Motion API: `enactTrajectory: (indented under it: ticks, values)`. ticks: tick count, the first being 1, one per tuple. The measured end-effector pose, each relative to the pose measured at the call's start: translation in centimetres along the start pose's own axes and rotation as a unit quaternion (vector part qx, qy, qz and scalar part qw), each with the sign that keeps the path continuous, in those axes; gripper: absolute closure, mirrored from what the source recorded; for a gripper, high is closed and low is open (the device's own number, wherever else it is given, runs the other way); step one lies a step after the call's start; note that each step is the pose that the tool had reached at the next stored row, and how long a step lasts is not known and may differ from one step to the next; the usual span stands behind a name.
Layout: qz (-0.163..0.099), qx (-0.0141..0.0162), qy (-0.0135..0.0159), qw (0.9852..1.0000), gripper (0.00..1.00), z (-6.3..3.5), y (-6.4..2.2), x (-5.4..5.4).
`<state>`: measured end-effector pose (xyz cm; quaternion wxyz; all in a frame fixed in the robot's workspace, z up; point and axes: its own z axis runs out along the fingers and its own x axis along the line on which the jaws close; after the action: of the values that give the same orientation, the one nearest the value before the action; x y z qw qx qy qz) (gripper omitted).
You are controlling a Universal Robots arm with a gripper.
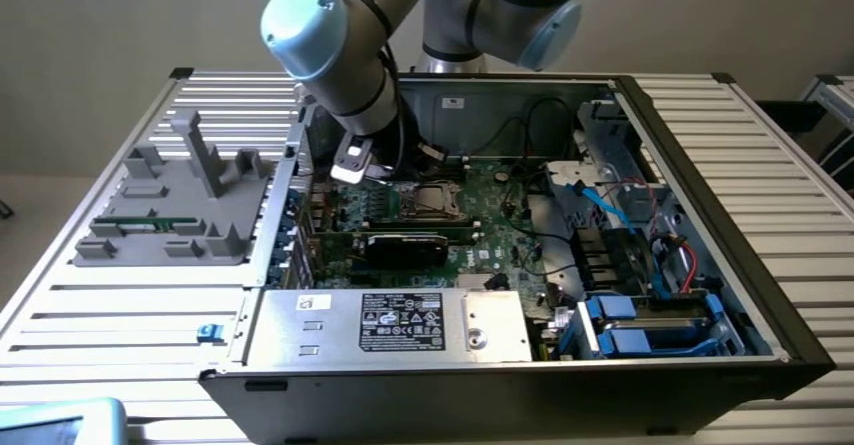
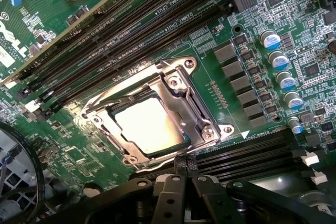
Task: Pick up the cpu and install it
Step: 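Install the first cpu locking lever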
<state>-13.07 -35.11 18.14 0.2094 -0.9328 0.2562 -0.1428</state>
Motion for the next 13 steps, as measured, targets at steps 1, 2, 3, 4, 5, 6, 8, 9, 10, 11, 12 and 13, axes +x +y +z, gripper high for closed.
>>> enactTrajectory:
  ticks: [1, 2, 3, 4, 5, 6, 8, 9, 10, 11, 12, 13]
  values:
    - [0.0, -0.0003, -0.0002, 1.0, 0.89, 0.01, -0.03, 0.04]
    - [0.001, -0.0006, -0.0003, 1.0, 0.89, 0.01, -0.05, 0.08]
    - [0.001, -0.0008, -0.0005, 1.0, 0.89, 0.01, -0.07, 0.12]
    - [0.001, -0.0011, -0.0007, 1.0, 0.89, 0.01, -0.1, 0.16]
    - [0.001, -0.0014, -0.0008, 1.0, 0.89, 0.0, -0.13, 0.2]
    - [0.002, -0.0017, -0.0011, 1.0, 0.89, 0.01, -0.16, 0.24]
    - [0.002, -0.0023, -0.0014, 1.0, 0.89, 0.03, -0.21, 0.33]
    - [0.002, -0.0027, -0.0016, 1.0, 0.89, 0.05, -0.24, 0.38]
    - [0.002, -0.003, -0.0018, 1.0, 0.89, 0.08, -0.27, 0.44]
    - [0.003, -0.0033, -0.0019, 1.0, 0.89, 0.11, -0.3, 0.5]
    - [0.003, -0.0036, -0.002, 1.0, 0.89, 0.13, -0.32, 0.55]
    - [0.003, -0.0038, -0.0021, 1.0, 0.89, 0.15, -0.34, 0.58]
